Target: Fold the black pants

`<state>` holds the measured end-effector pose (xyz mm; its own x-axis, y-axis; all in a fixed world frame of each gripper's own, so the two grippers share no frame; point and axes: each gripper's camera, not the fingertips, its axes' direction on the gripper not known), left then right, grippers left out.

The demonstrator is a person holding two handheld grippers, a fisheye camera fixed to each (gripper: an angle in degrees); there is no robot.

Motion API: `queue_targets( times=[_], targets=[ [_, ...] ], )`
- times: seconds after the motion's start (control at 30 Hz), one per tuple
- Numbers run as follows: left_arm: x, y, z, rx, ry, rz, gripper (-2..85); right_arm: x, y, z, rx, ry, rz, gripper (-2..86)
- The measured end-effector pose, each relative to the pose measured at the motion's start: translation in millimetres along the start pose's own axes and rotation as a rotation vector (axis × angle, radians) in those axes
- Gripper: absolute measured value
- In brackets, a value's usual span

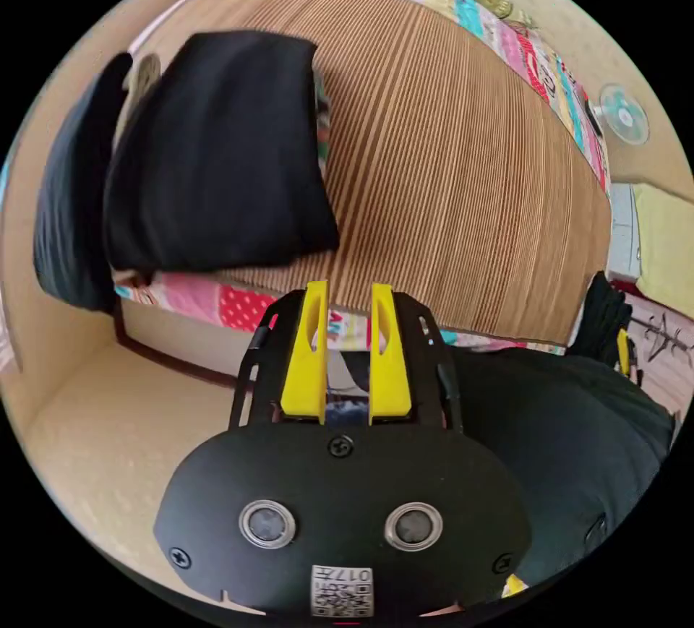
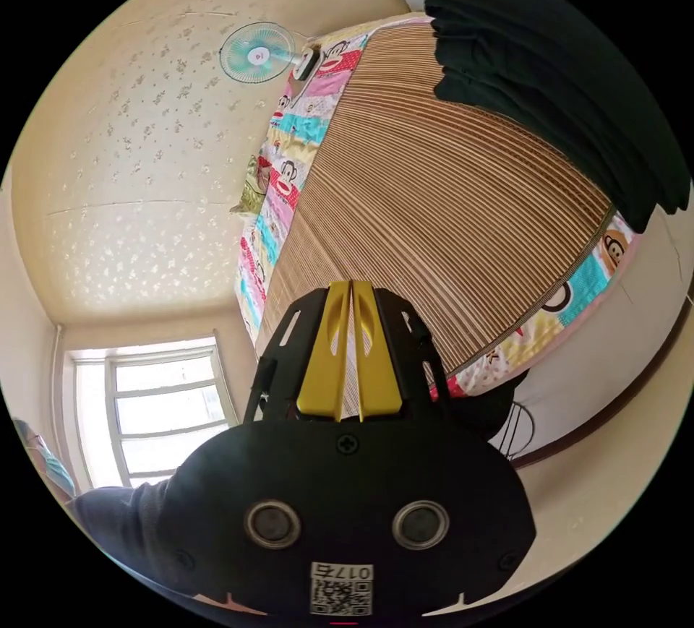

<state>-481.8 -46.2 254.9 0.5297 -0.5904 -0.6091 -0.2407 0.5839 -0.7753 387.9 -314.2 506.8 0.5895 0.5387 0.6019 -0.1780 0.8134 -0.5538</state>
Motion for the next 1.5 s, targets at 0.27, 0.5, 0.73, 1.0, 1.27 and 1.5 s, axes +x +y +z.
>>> queue_targets(
  times=[0.27, 0.5, 0.73, 1.0, 1.27, 1.5],
  targets=[
    [-30.6, -26.5, 27.7, -0.163, -0.047, -0.139, 14.0, -7.6, 27.2, -64.0, 0.098, -0.078, 0.038, 0.5],
    [-87.8, 10.9, -1.1, -0.051, 0.323, -0.417, 5.3, 45.8, 58.7, -138.1, 0.261, -0.2, 0.179, 0.4],
    [-124.8, 50.9, -135.2, 0.401, 0.96, 0.002, 4.0, 76.3, 51.0, -158.4, 0.254, -0.246, 0.202, 0.4],
    [-99.6, 100.5, -314.4, 0.973, 1.187, 0.382, 3.0, 52.5, -11.3, -118.6, 0.14, -0.338, 0.103, 0.4],
    [-149.5, 93.8, -251.6, 0.764, 0.936, -0.391, 6.1, 65.0, -42.5, -91.5, 0.039, -0.321, 0.034, 0.4],
    [-57.5, 110.5, -191.9, 0.747, 0.44, -0.475, 3.5, 121.7, -38.2, -77.0, 0.038, -0.349, 0.112, 0.4]
  ],
)
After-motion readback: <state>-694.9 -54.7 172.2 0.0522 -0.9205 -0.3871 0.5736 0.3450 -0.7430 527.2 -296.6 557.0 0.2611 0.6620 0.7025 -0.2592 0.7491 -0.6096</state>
